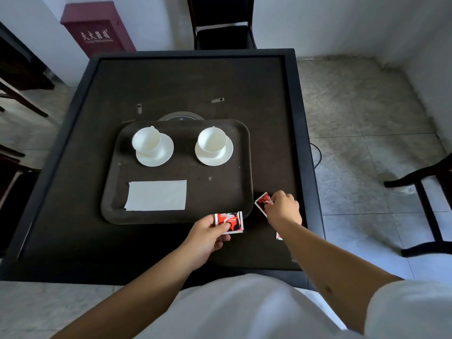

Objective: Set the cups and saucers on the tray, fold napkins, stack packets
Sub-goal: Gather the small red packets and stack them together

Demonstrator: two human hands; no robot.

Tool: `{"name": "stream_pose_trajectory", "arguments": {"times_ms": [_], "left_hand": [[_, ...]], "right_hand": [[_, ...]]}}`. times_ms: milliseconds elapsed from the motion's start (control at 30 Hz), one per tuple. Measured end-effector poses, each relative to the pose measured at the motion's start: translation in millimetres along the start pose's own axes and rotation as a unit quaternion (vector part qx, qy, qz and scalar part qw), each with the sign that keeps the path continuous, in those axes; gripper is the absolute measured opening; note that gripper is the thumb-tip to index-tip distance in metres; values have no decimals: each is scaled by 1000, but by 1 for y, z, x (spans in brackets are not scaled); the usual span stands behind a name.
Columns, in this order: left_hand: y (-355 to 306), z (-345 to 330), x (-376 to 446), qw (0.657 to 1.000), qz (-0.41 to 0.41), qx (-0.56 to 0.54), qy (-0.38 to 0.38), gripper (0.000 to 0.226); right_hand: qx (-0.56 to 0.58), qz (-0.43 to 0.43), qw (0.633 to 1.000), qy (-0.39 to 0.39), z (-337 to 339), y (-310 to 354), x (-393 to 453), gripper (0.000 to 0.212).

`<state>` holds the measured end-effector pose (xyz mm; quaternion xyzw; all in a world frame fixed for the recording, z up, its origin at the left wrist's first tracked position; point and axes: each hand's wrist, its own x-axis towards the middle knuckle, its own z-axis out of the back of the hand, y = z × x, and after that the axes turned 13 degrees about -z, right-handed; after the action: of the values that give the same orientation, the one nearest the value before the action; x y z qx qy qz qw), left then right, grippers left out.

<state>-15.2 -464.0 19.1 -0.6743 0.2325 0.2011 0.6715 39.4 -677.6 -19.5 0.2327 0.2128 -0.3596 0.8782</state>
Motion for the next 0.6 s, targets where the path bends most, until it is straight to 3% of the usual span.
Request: {"name": "stream_pose_trajectory", "arguments": {"times_ms": [133, 333, 400, 467, 600], "left_hand": [[-1, 1, 4, 1000, -1, 0, 5, 17], [-5, -5, 4, 999, -15, 33, 20, 15], [-6, -8, 2, 999, -15, 23, 36, 17], [-8, -10, -2, 998, -15, 9, 66, 21], [-16, -11, -13, 989, -17, -54, 136, 30]], "right_hand": [[182, -10, 981, 67, 9, -9, -5, 8], [408, -18, 892, 193, 36, -22, -38, 7], [413, 12, 881, 233, 44, -21, -52, 10], [358, 64, 900, 240, 49, -17, -64, 10], [214, 151, 951, 161, 50, -6, -82, 17]]}}
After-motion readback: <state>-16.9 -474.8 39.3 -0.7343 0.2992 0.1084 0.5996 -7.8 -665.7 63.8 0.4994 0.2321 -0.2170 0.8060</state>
